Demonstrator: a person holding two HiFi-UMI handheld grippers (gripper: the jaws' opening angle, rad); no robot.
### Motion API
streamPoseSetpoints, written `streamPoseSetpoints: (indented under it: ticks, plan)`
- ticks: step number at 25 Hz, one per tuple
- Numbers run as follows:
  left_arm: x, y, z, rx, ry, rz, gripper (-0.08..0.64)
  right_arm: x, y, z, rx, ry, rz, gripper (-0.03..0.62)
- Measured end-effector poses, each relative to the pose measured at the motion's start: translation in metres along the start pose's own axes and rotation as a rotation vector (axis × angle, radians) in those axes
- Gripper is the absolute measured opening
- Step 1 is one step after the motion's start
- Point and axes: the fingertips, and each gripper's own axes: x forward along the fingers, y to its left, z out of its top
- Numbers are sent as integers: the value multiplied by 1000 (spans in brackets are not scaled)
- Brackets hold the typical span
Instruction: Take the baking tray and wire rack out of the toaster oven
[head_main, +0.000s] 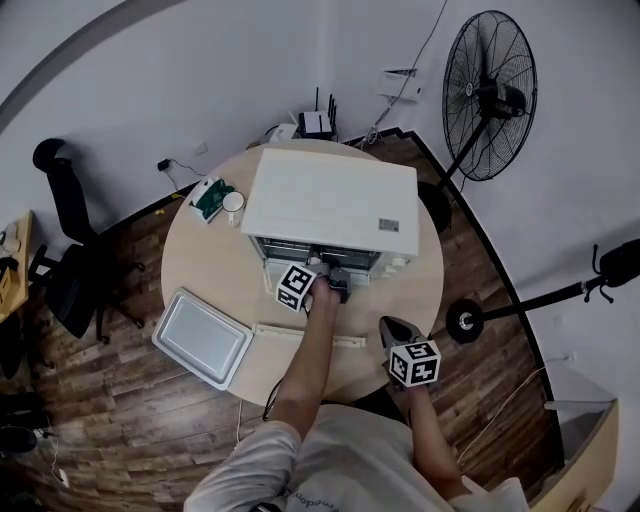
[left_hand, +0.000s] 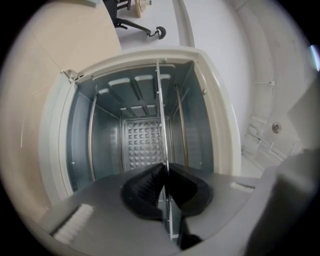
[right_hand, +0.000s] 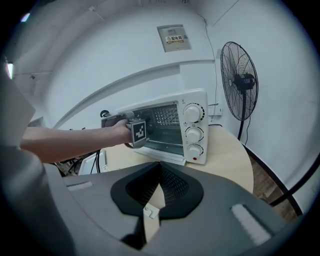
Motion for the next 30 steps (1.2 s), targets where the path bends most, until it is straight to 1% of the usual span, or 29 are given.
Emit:
streamPoseSetpoints:
  ticks: [3,11,20,26,30]
  plan:
    - [-16,1,-2,-13,1,7,58,0,5,-1,0,-6,12,-5]
    - [-51,-4,-3,-8,14,-2,58,-1,32,-8,-13,-15,56,-5]
    - [-88,-8,-4,-52,30,-38,60,-7,42,-19,15,-23,65,-5]
    - [-109,-11,-7,-42,50,-57,60,-4,59,-26,11,-12,91,-5]
    - [-120,-13,-7,-29,60,-63,61,-3,71,-25,23,-22,109,-5]
